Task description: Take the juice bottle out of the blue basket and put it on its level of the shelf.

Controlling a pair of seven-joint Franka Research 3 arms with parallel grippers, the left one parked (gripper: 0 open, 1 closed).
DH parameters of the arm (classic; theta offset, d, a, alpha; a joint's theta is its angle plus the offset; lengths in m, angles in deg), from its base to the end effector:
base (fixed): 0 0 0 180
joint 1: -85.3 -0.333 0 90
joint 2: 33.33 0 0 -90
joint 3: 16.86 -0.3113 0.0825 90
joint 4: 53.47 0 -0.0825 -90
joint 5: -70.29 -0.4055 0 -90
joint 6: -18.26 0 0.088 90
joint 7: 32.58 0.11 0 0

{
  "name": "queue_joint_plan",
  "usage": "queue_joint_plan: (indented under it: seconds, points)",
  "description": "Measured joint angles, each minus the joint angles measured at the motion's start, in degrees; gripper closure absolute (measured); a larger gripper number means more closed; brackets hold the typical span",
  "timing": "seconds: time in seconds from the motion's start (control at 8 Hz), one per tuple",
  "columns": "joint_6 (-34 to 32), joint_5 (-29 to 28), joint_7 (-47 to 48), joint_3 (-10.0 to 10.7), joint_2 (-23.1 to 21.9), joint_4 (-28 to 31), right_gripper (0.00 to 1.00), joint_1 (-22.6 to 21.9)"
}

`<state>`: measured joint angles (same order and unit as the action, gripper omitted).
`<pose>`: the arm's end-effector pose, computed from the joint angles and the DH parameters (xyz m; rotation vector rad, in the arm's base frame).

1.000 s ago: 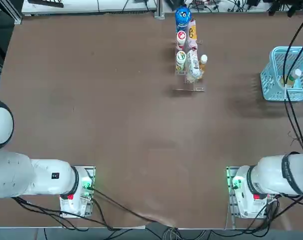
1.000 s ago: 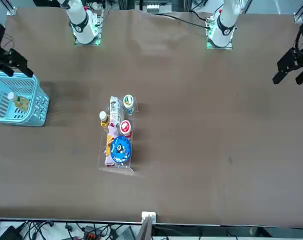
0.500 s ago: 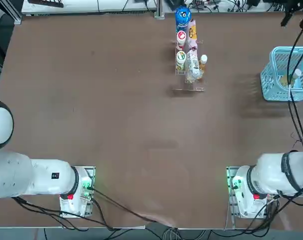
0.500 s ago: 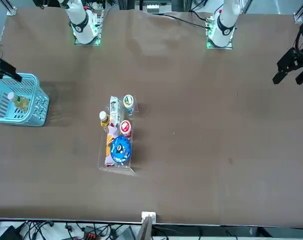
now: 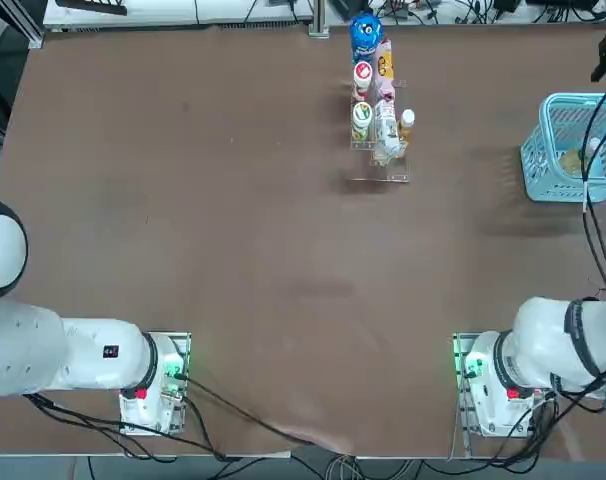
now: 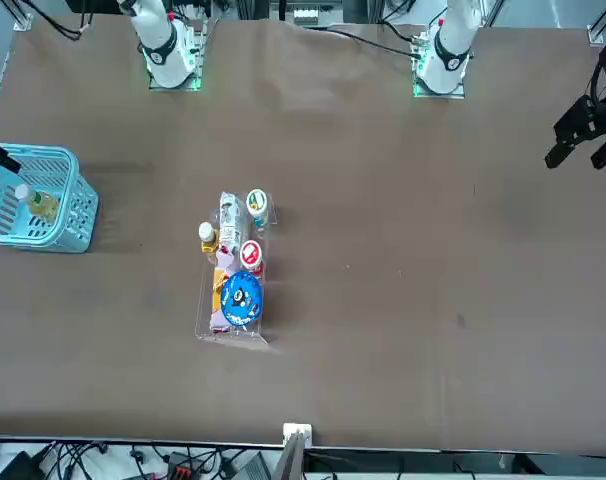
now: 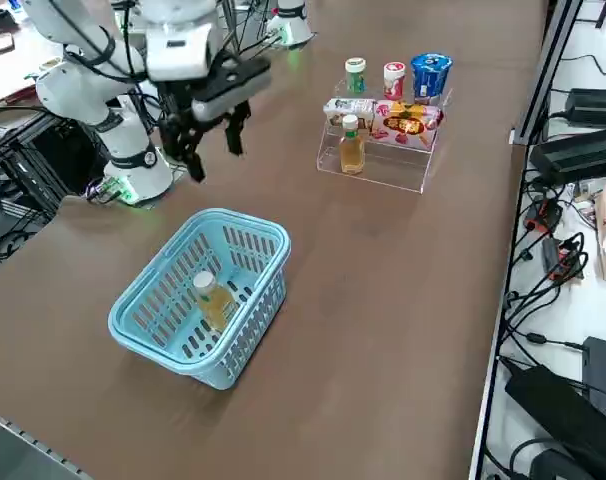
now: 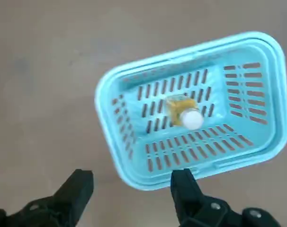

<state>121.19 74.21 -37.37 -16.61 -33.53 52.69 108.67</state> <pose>0.5254 -0.2363 0.4981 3.0512 -0.4792 -0.1043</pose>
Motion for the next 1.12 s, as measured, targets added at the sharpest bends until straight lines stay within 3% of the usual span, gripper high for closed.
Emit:
queue_joint_plan:
  seconds: [0.5, 1.12]
  points:
    - [14.79, 0.46, -10.28, 0.01, 2.70, 8.23, 0.00, 7.10]
    - [21.09, 0.42, -12.11, -0.08, 9.05, 9.26, 0.00, 8.51]
